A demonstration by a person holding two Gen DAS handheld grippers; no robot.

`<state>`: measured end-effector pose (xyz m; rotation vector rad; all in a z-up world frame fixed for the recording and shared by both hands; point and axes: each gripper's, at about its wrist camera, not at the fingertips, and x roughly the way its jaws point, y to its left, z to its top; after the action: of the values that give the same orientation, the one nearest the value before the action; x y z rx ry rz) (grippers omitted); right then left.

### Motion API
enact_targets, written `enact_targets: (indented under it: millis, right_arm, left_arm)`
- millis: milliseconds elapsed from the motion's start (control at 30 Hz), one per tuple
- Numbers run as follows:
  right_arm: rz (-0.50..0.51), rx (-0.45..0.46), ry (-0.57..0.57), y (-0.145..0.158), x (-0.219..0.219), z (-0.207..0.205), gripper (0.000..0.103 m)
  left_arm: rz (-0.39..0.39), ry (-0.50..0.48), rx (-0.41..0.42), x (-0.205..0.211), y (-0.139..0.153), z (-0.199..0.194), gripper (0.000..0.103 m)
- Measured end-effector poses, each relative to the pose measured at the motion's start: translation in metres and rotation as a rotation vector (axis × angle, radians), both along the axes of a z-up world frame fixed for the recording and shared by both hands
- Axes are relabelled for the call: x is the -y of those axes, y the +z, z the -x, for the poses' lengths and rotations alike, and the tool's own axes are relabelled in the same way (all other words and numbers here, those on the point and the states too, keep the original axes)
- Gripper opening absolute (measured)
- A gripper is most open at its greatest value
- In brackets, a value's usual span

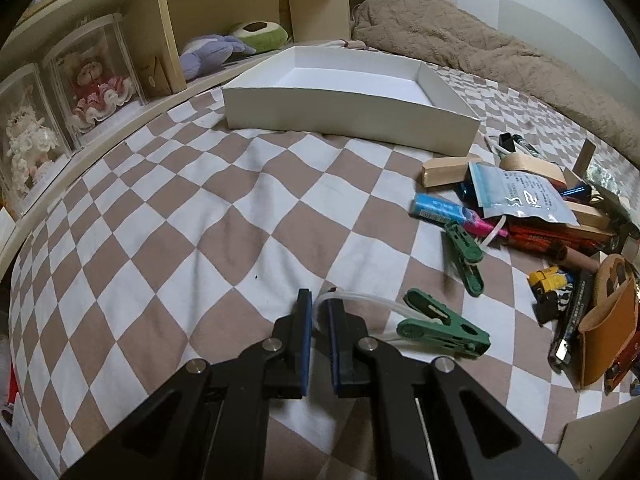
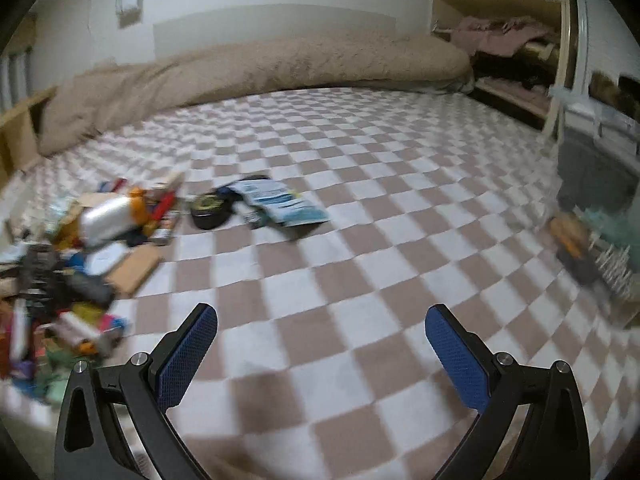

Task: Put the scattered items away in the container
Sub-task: 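Grasp the white-and-blue medicine sachet with the right gripper while the left gripper holds its item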

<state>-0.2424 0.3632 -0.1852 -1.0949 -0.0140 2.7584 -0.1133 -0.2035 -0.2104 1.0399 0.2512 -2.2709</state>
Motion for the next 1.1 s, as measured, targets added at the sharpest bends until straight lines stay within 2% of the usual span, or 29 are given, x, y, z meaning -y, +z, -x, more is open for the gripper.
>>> enact_targets:
  millis: [100,133,167,233,367,433,533,600,633,667,900,1100]
  right_arm:
    - [0.005,0.032,0.041,-0.007,-0.001,0.022,0.102]
    - [-0.01,0.042,0.048,-0.01,0.001,0.026,0.093]
    - [-0.029,0.059,0.054,-0.013,0.003,0.031,0.077]
    - [-0.058,0.107,0.064,-0.024,0.009,0.042,0.063]
    - [-0.101,0.125,0.089,-0.031,0.017,0.053,0.059]
    - [-0.172,0.125,0.102,-0.032,0.026,0.059,0.055]
    - [-0.402,0.138,0.113,-0.048,0.055,0.072,0.054]
    - [-0.551,0.127,0.141,-0.056,0.076,0.078,0.045]
    - [-0.584,0.13,0.153,-0.06,0.081,0.08,0.037]
    - [-0.604,0.135,0.159,-0.062,0.084,0.084,0.034]
    - [-0.657,0.16,0.146,-0.061,0.081,0.111,0.034]
    - [-0.715,0.185,0.157,-0.075,0.086,0.136,0.02]
  left_arm:
    - [0.017,0.001,0.009,-0.002,-0.001,0.001,0.008]
    - [0.021,0.001,0.012,-0.002,-0.001,0.002,0.008]
    - [0.023,0.002,0.014,-0.002,-0.002,0.002,0.008]
    - [0.02,0.003,0.015,-0.002,-0.002,0.003,0.008]
    - [0.007,0.003,0.009,0.0,-0.002,0.002,0.008]
    - [0.007,0.003,0.009,0.0,-0.002,0.003,0.008]
    - [0.006,0.003,0.008,0.0,-0.002,0.003,0.008]
    - [0.002,0.003,0.006,0.001,-0.002,0.002,0.008]
    - [-0.001,0.003,0.004,0.001,-0.002,0.002,0.008]
    - [-0.003,0.003,0.003,0.001,-0.002,0.002,0.008]
    - [-0.004,0.003,0.002,0.002,-0.002,0.002,0.008]
    - [-0.002,0.003,0.004,0.002,-0.002,0.002,0.008]
